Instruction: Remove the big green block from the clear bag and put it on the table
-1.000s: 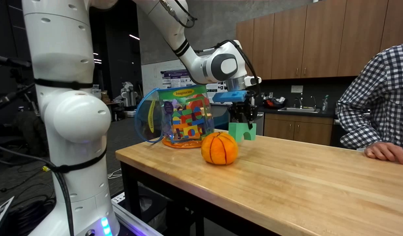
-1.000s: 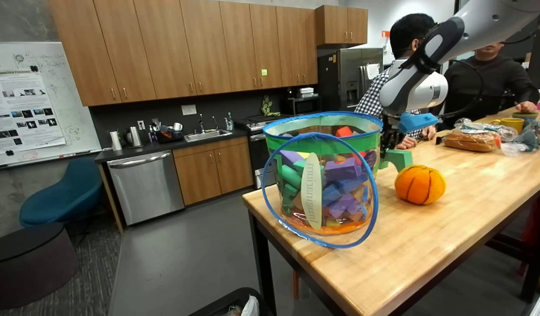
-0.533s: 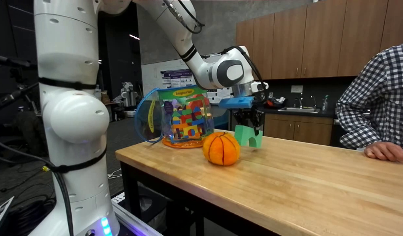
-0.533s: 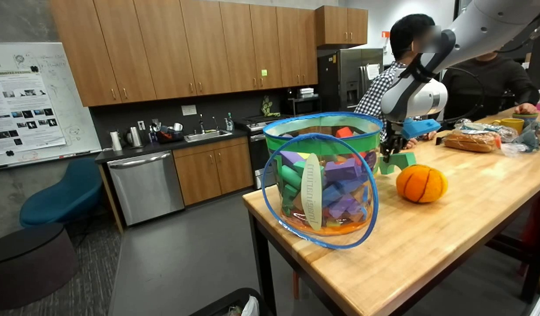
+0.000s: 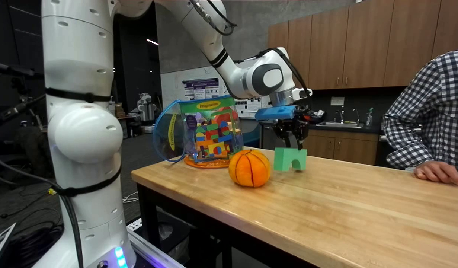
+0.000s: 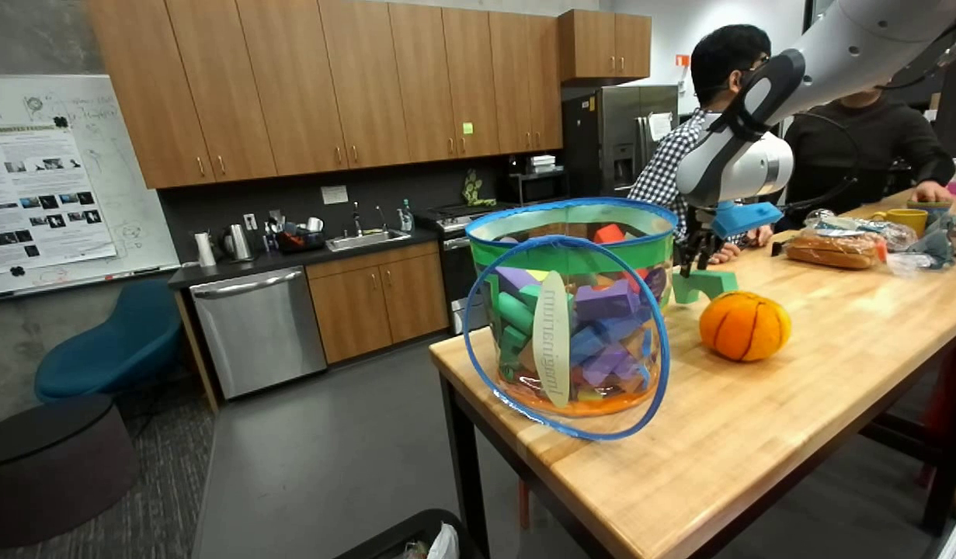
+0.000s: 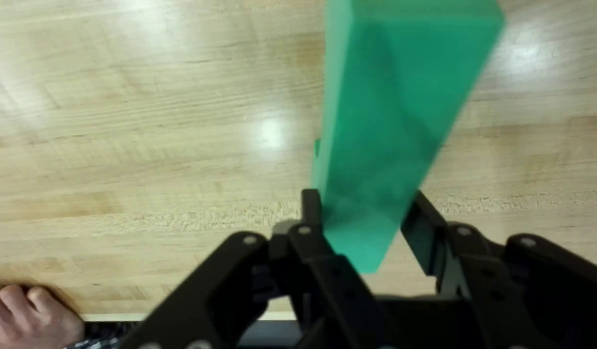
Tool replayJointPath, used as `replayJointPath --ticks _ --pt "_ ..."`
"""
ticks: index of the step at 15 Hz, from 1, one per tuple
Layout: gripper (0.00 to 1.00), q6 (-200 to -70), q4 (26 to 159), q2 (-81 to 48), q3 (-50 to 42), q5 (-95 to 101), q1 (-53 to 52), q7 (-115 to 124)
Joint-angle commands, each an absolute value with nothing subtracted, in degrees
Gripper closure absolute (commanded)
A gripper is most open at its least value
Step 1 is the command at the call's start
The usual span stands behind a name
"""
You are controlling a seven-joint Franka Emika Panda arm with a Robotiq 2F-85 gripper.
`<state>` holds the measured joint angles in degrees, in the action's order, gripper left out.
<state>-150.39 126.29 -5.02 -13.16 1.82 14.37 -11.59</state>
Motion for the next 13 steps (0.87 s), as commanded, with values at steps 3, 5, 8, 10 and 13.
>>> replayJointPath --ticks 3,5,8,10,13 --pt "0.34 -150.28 125.49 -4.91 -13.41 2.74 14.41 -11.46" --pt "0.2 -150.28 125.13 -4.86 -13.56 3.22 14.43 -11.47" --pt "0.15 -150.28 125.11 -4.86 -13.6 3.25 14.44 -11.47" --pt "0.15 -150.28 125.11 -4.86 -13.61 3.25 14.44 -11.47" --pt "0.15 -150.28 125.11 -4.86 -13.61 3.25 14.44 -11.47"
